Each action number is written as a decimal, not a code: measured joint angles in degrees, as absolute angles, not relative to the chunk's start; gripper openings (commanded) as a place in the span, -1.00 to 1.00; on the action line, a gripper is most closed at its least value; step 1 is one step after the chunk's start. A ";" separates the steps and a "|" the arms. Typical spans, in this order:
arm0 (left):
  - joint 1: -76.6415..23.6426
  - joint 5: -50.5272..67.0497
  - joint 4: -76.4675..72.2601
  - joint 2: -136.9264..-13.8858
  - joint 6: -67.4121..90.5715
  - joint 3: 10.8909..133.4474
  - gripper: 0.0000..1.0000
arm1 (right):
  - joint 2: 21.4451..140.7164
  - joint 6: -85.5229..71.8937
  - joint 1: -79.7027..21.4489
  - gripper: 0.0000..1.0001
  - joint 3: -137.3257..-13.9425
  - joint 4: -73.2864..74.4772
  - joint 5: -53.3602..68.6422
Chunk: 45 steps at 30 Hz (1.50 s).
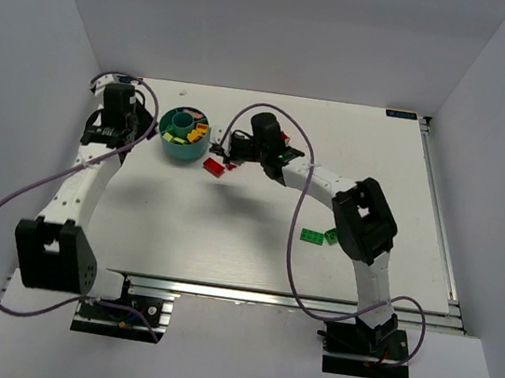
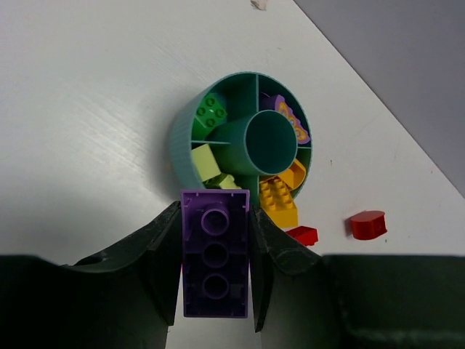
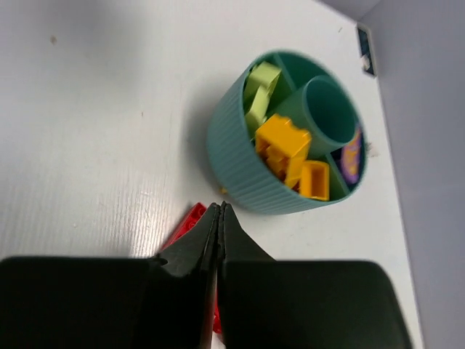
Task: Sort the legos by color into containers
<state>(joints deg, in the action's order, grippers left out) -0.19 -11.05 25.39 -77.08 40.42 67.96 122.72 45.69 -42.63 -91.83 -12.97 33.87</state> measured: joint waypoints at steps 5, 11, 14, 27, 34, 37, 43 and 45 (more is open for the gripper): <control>-0.19 -5.23 17.04 -88.33 36.84 71.44 -1.00 | 113.56 41.17 -41.32 -1.00 -86.08 -13.02 36.91; -0.19 -1.93 8.75 -97.12 35.38 74.52 -1.00 | 107.07 36.53 -38.52 -1.00 -79.40 -13.15 38.13; -0.19 -1.23 6.74 -101.12 36.95 78.74 -1.00 | 106.00 34.92 -36.73 -1.00 -76.93 -13.06 38.11; -2.57 -4.58 18.50 -119.20 54.11 103.33 -1.00 | 105.41 28.91 -33.28 -1.00 -73.28 -12.27 37.63; -3.95 -9.32 20.56 -121.58 50.41 105.80 -1.00 | 105.36 26.92 -32.14 -1.00 -73.21 -12.27 37.65; -3.88 -10.98 20.56 -121.58 48.73 105.84 -1.00 | 105.36 26.26 -31.44 -1.00 -73.06 -12.32 37.65; -3.79 -14.46 20.53 -121.58 46.26 105.69 -1.00 | 105.36 25.36 -30.74 -1.00 -72.20 -12.34 37.63; -3.79 -15.11 20.53 -121.58 45.45 105.56 -1.00 | 105.34 25.15 -30.70 -1.00 -72.20 -12.36 37.60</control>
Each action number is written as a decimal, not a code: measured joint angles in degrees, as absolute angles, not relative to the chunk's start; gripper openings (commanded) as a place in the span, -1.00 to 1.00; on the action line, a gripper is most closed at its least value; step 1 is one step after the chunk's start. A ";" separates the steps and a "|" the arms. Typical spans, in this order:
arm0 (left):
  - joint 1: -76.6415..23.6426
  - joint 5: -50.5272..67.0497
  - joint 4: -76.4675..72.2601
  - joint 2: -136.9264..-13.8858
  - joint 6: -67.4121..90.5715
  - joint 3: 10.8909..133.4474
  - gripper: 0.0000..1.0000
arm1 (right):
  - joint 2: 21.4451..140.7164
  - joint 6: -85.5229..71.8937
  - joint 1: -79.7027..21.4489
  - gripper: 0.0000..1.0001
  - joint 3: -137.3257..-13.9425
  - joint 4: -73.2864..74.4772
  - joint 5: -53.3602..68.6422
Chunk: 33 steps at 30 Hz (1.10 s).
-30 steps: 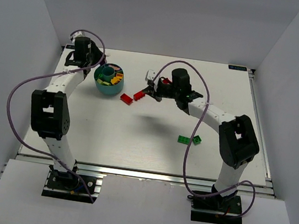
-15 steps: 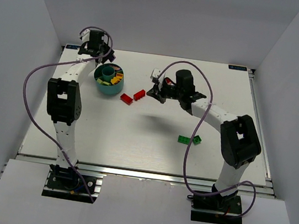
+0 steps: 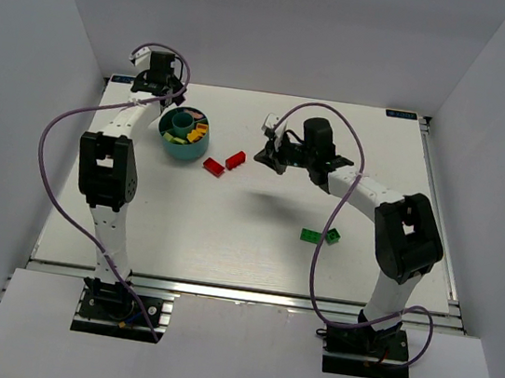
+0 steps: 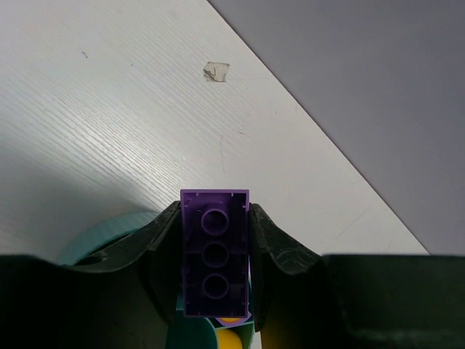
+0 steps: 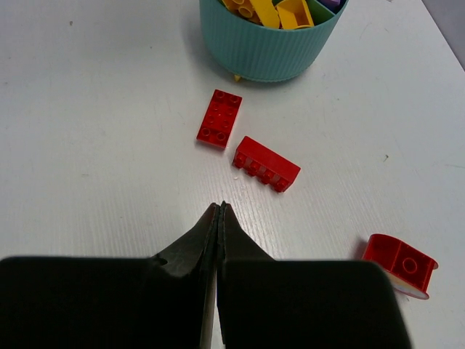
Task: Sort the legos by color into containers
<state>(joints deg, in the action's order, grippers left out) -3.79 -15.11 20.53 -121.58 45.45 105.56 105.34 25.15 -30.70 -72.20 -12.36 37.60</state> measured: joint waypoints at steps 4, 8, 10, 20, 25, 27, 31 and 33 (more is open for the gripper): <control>-3.79 -15.75 20.49 -121.58 44.36 105.45 -1.00 | 105.34 24.71 -30.70 -1.00 -72.18 -12.36 37.50; -3.79 -15.92 19.99 -121.64 43.59 105.47 -1.00 | 105.34 24.47 -30.72 -1.00 -72.18 -12.34 37.47; -3.79 -15.92 19.64 -121.73 43.35 105.47 -1.00 | 105.34 24.45 -30.72 -1.00 -72.18 -12.34 37.45; -3.70 -8.34 7.44 -118.78 40.95 94.56 -1.00 | 105.30 19.51 -29.98 -0.02 -75.61 -8.64 39.42; -3.86 0.12 -1.58 -107.79 44.56 80.58 -1.00 | 109.58 1.26 -28.27 0.79 -91.46 -7.40 44.21; -4.25 2.74 -4.78 -102.69 47.00 77.10 -1.00 | 111.33 -6.94 -27.75 0.79 -96.64 -9.30 46.09; -6.74 4.27 -9.58 -93.38 49.01 73.47 -1.00 | 113.95 -17.67 -27.90 0.79 -100.86 -12.29 48.51; -8.12 3.68 -10.85 -89.95 48.88 73.03 -1.00 | 114.87 -20.23 -28.29 0.79 -100.92 -12.60 49.10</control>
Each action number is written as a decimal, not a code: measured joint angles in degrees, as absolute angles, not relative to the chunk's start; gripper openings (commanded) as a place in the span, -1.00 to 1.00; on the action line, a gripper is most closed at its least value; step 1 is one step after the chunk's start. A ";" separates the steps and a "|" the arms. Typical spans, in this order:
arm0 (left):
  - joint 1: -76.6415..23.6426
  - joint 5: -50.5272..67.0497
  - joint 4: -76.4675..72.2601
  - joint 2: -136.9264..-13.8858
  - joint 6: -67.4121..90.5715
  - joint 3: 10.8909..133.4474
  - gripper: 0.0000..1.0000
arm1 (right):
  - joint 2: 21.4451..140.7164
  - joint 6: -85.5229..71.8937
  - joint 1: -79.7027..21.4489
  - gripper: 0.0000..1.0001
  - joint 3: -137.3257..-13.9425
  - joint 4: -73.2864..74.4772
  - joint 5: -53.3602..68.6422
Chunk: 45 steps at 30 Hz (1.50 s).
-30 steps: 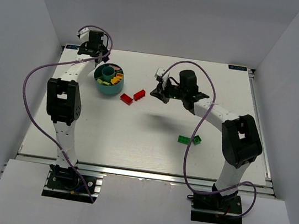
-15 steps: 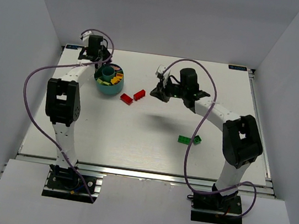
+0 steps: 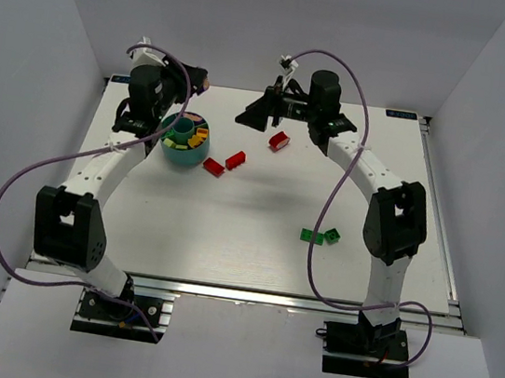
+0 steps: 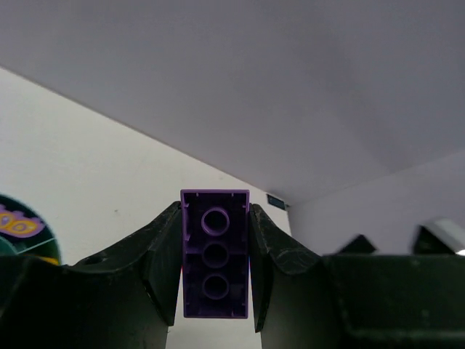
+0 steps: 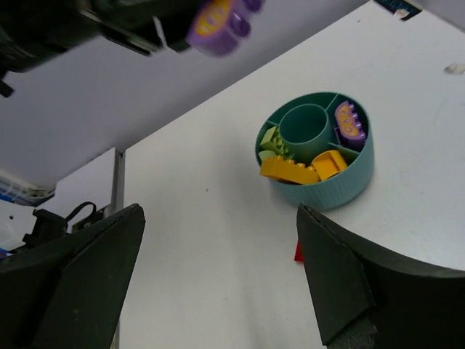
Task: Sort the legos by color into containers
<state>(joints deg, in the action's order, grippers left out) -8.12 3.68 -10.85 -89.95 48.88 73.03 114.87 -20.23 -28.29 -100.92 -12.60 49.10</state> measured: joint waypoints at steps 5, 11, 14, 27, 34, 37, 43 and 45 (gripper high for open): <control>-8.73 4.34 -13.39 -86.52 49.23 72.73 -1.00 | 115.35 -25.06 -28.93 0.79 -99.26 -13.17 50.76; -11.16 4.60 -15.79 -84.75 50.68 68.23 -1.00 | 114.15 -32.62 -30.17 0.79 -99.11 -12.05 46.13; -13.85 3.44 -15.46 -83.53 51.00 66.41 -1.00 | 111.83 -31.81 -31.75 0.79 -99.22 -8.95 41.15; -19.35 -2.35 -14.11 -78.02 52.51 65.45 -1.00 | 109.03 -25.21 -37.58 0.39 -102.59 -3.16 26.81; -19.64 -4.64 -14.15 -76.49 53.56 63.26 -1.00 | 109.03 -23.09 -37.67 0.29 -101.93 -2.94 23.66; -19.81 -5.34 -13.78 -75.61 53.95 61.98 -1.00 | 109.03 -22.72 -37.87 0.26 -101.67 -2.98 23.29; -20.14 -6.50 -13.47 -74.22 54.15 60.62 -1.00 | 108.97 -22.04 -38.28 0.23 -101.16 -3.16 24.84; -20.18 -6.70 -13.26 -73.78 54.30 60.36 -1.00 | 108.62 -22.04 -38.65 0.23 -100.44 -3.33 26.11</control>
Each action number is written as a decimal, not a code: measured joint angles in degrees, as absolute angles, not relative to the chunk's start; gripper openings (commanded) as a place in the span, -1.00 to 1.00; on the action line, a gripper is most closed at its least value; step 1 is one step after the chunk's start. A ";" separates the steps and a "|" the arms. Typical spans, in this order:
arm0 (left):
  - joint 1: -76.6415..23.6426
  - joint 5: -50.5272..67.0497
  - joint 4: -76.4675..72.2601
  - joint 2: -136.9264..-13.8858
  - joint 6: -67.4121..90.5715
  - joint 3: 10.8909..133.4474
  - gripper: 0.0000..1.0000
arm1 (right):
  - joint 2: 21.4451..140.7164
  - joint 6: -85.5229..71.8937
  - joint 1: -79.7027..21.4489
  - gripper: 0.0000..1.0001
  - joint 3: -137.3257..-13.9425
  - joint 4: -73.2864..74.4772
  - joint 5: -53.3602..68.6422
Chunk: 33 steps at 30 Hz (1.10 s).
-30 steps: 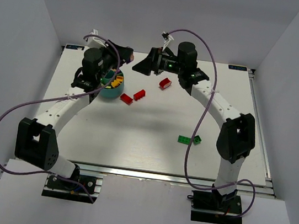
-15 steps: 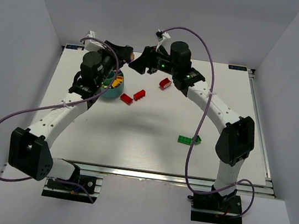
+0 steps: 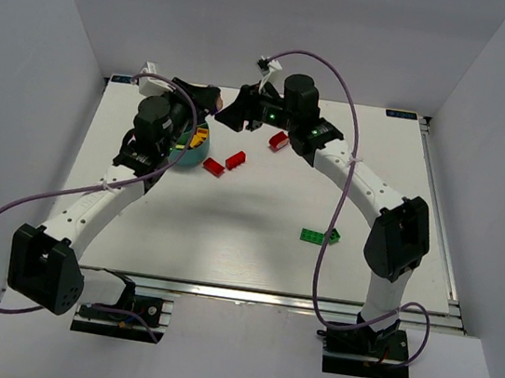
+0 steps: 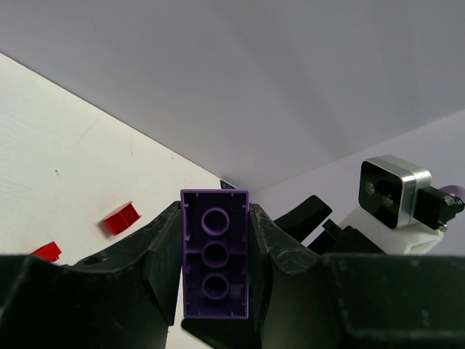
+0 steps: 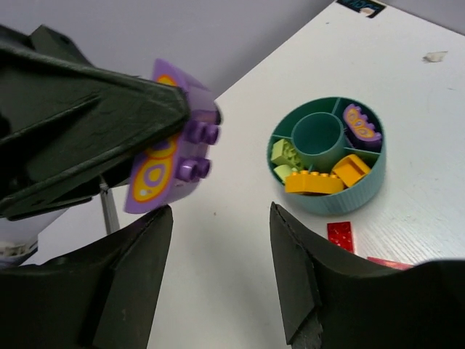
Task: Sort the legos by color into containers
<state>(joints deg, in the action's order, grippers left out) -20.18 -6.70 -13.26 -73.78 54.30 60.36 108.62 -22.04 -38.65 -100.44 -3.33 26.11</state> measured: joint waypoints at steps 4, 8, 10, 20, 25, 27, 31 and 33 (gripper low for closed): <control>-20.49 -6.76 -13.23 -73.58 54.52 60.03 -1.00 | 107.90 -21.93 -39.83 0.24 -99.68 -4.03 28.08; -20.49 -6.90 -12.78 -73.43 54.54 59.27 -1.00 | 106.45 -21.85 -40.71 0.25 -98.63 -4.58 28.88; -20.49 -6.90 -12.62 -73.38 54.65 58.96 -1.00 | 106.10 -21.80 -41.06 0.25 -98.63 -4.99 28.71; -20.47 -7.07 -12.64 -72.20 56.66 57.49 -1.00 | 106.13 -21.63 -41.28 -0.03 -98.65 -6.17 24.75; -20.36 -7.73 -13.58 -71.24 58.28 56.47 -1.00 | 106.10 -21.56 -41.56 -0.22 -96.97 -11.20 23.42; -20.27 -8.49 -13.98 -71.05 59.02 55.72 -1.00 | 106.10 -21.61 -41.78 -0.24 -95.35 -14.04 22.83; -20.16 -9.08 -14.17 -71.02 60.58 54.74 -1.00 | 106.13 -21.63 -42.04 -0.26 -93.34 -16.97 22.55; -20.14 -9.23 -14.33 -71.02 61.21 54.72 -1.00 | 106.13 -21.61 -42.04 -0.28 -92.97 -18.11 22.48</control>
<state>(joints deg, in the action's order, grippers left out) -20.14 -9.23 -14.33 -71.02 61.21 54.72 106.13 -21.61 -42.04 -92.97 -18.11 22.48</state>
